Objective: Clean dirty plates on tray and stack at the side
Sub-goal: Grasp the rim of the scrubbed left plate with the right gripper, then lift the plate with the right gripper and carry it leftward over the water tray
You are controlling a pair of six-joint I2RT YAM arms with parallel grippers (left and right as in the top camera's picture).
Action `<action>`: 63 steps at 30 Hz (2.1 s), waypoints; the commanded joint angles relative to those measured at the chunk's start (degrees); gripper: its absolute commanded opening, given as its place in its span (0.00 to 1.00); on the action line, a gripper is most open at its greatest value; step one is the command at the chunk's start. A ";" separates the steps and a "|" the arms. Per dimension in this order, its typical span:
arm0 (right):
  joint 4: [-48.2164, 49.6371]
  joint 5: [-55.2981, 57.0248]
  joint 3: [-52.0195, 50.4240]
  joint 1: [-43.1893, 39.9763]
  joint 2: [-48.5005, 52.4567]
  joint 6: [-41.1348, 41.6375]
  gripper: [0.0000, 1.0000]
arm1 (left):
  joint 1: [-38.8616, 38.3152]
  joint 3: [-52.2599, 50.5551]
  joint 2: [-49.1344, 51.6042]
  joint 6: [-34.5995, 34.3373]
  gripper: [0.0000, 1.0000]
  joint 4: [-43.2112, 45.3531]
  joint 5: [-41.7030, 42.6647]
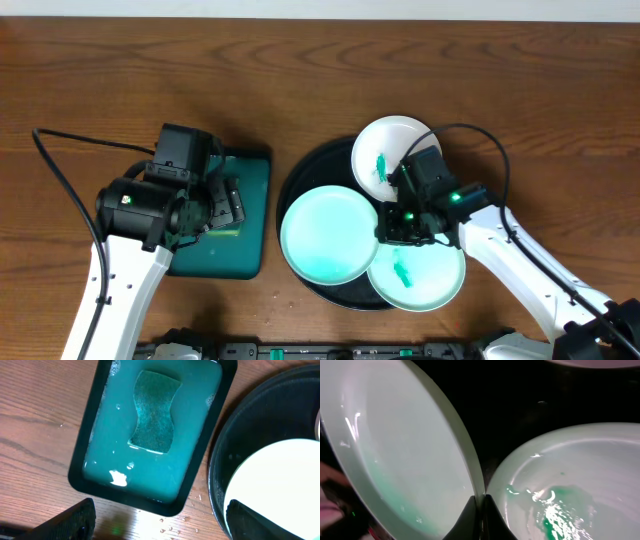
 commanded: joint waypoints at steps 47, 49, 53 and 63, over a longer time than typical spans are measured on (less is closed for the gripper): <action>-11.56 20.57 49.55 9.35 27.39 -12.28 0.01 | 22.36 10.40 1.70 -1.60 0.84 -2.99 4.85; -11.34 21.77 52.50 10.34 29.59 -12.28 0.01 | 25.11 10.56 1.70 -1.57 0.84 -3.28 6.62; -10.67 28.11 56.96 13.33 33.27 -12.31 0.01 | 28.85 10.56 1.73 0.17 0.84 -3.28 12.37; -9.40 48.83 60.96 24.04 34.49 -13.81 0.01 | 31.19 10.56 1.73 0.57 0.84 -3.23 13.86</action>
